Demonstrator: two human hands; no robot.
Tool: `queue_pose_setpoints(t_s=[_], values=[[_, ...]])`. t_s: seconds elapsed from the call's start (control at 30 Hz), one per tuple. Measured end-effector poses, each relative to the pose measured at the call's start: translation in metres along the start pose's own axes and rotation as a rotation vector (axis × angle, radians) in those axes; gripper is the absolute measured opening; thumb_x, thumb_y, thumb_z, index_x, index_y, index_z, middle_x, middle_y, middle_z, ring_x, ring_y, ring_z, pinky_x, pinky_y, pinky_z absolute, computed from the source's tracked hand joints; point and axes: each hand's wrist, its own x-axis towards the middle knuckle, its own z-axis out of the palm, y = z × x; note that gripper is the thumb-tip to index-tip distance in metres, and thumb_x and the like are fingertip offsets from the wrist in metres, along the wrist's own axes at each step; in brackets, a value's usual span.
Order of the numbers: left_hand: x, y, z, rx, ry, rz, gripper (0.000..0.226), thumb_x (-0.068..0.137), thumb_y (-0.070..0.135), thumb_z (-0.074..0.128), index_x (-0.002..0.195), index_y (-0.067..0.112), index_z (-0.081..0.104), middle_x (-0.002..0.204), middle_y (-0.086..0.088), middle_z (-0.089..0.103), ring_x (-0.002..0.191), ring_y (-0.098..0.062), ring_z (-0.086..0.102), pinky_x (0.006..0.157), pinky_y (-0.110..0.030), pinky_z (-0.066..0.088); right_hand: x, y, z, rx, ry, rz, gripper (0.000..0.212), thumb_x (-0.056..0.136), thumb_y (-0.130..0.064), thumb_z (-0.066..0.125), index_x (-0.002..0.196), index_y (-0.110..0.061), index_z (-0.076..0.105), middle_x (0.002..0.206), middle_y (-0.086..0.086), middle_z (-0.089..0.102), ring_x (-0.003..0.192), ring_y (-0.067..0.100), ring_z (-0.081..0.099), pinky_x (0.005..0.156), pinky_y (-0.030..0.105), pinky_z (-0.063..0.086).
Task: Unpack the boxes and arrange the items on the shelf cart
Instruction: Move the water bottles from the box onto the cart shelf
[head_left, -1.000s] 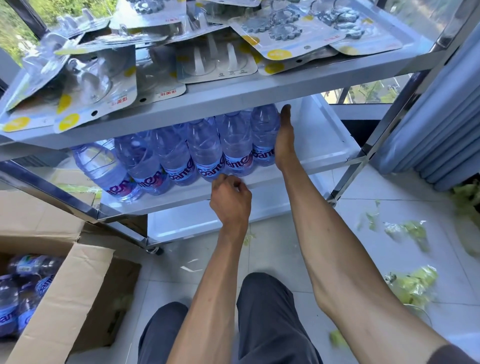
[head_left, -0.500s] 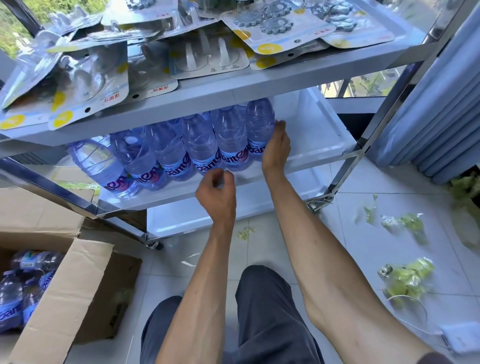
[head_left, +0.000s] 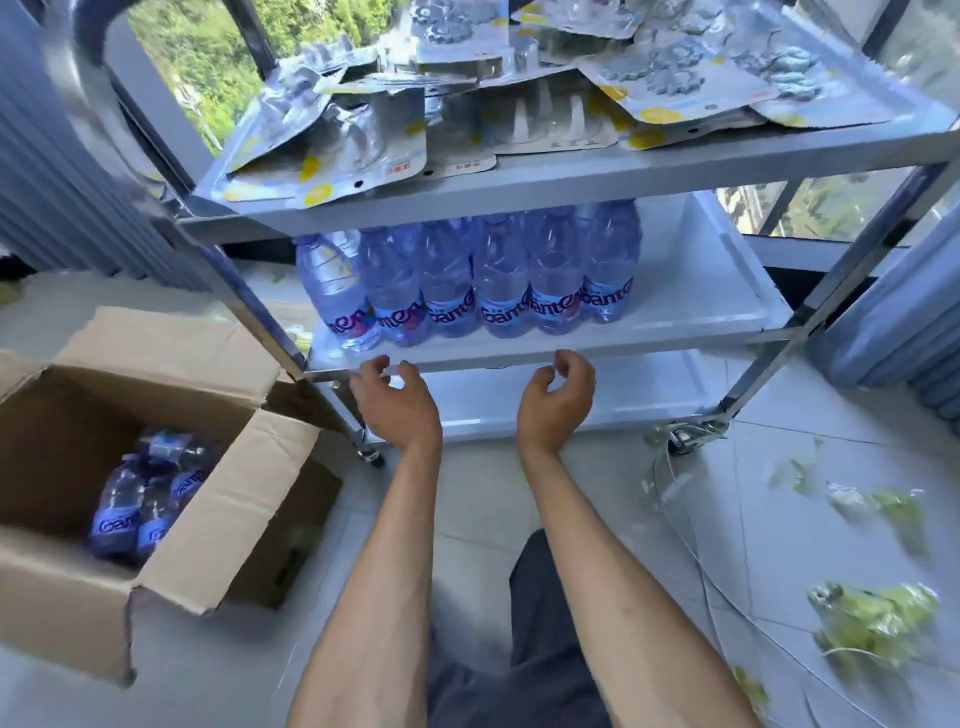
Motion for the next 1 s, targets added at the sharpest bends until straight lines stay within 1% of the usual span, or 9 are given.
queue_pose_setpoints(t_s=[0.07, 0.13, 0.23, 0.4, 0.53, 0.63, 0.73, 0.83, 1.0], values=[[0.02, -0.017, -0.029, -0.01, 0.034, -0.031, 0.014, 0.089, 0.018, 0.063, 0.097, 0.008, 0.069, 0.097, -0.009, 0.068, 0.09, -0.022, 0.063, 0.08, -0.026, 0.045, -0.028, -0.004, 0.01, 0.043, -0.147, 0.021, 0.019, 0.082, 0.008, 0.056, 0.094, -0.001, 0.068, 0.085, 0.01, 0.07, 0.079, 0.032, 0.066, 0.075, 0.039, 0.053], [0.044, -0.037, -0.06, -0.007, 0.08, -0.03, 0.014, 0.09, 0.018, 0.061, 0.089, 0.007, 0.07, 0.091, -0.008, 0.07, 0.087, -0.025, 0.063, 0.075, -0.023, 0.041, -0.057, -0.011, 0.026, 0.081, -0.311, 0.081, 0.021, 0.084, 0.007, 0.051, 0.092, -0.002, 0.068, 0.08, 0.009, 0.071, 0.073, 0.03, 0.068, 0.073, 0.044, 0.055], [0.089, -0.065, -0.107, -0.009, 0.205, -0.099, 0.019, 0.09, 0.021, 0.059, 0.088, 0.006, 0.072, 0.088, -0.01, 0.072, 0.087, -0.029, 0.064, 0.077, -0.032, 0.044, -0.104, -0.033, 0.062, 0.086, -0.598, 0.076, 0.023, 0.084, 0.004, 0.049, 0.094, -0.004, 0.068, 0.077, 0.008, 0.071, 0.068, 0.026, 0.069, 0.069, 0.044, 0.057], [0.166, -0.104, -0.167, 0.059, 0.342, -0.213, 0.036, 0.098, 0.025, 0.052, 0.087, -0.003, 0.07, 0.09, -0.024, 0.07, 0.087, -0.038, 0.062, 0.075, -0.038, 0.042, -0.181, -0.073, 0.135, -0.004, -1.008, -0.076, 0.02, 0.085, -0.004, 0.059, 0.099, -0.007, 0.073, 0.088, 0.009, 0.075, 0.085, 0.025, 0.071, 0.082, 0.032, 0.054], [0.233, -0.144, -0.198, 0.193, 0.312, -0.374, 0.029, 0.094, 0.019, 0.049, 0.098, 0.001, 0.071, 0.102, -0.021, 0.07, 0.099, -0.038, 0.062, 0.08, -0.037, 0.045, -0.246, -0.101, 0.208, -0.074, -1.219, -0.144, 0.025, 0.086, -0.004, 0.056, 0.102, -0.009, 0.075, 0.097, 0.008, 0.075, 0.094, 0.023, 0.069, 0.086, 0.028, 0.051], [0.276, -0.185, -0.21, 0.234, 0.257, -0.534, 0.028, 0.088, 0.013, 0.051, 0.106, 0.005, 0.071, 0.116, -0.017, 0.069, 0.11, -0.038, 0.06, 0.088, -0.037, 0.045, -0.291, -0.103, 0.266, -0.296, -1.427, -0.159, 0.031, 0.085, -0.007, 0.052, 0.106, -0.014, 0.074, 0.108, 0.008, 0.072, 0.107, 0.023, 0.064, 0.094, 0.025, 0.046], [0.311, -0.231, -0.217, 0.275, 0.169, -0.662, 0.026, 0.087, 0.013, 0.057, 0.109, 0.005, 0.069, 0.119, -0.017, 0.067, 0.114, -0.036, 0.059, 0.093, -0.035, 0.045, -0.332, -0.087, 0.319, -0.515, -1.537, -0.101, 0.033, 0.083, -0.01, 0.054, 0.111, -0.017, 0.07, 0.116, 0.011, 0.069, 0.113, 0.028, 0.06, 0.094, 0.026, 0.045], [0.342, -0.27, -0.217, 0.281, 0.179, -0.738, 0.033, 0.085, 0.012, 0.062, 0.117, 0.003, 0.064, 0.125, -0.019, 0.063, 0.12, -0.036, 0.056, 0.098, -0.037, 0.042, -0.368, -0.057, 0.359, -0.699, -1.598, -0.062, 0.032, 0.087, -0.017, 0.057, 0.118, -0.013, 0.066, 0.121, 0.014, 0.066, 0.116, 0.032, 0.059, 0.094, 0.029, 0.047], [0.393, -0.33, -0.216, 0.471, 0.173, -0.83, 0.043, 0.084, 0.017, 0.065, 0.125, 0.005, 0.058, 0.131, -0.02, 0.052, 0.121, -0.039, 0.052, 0.102, -0.044, 0.043, -0.408, -0.01, 0.398, -0.894, -1.691, -0.052, 0.057, 0.088, -0.018, 0.057, 0.143, -0.008, 0.044, 0.134, 0.018, 0.055, 0.123, 0.034, 0.054, 0.101, 0.034, 0.044]])
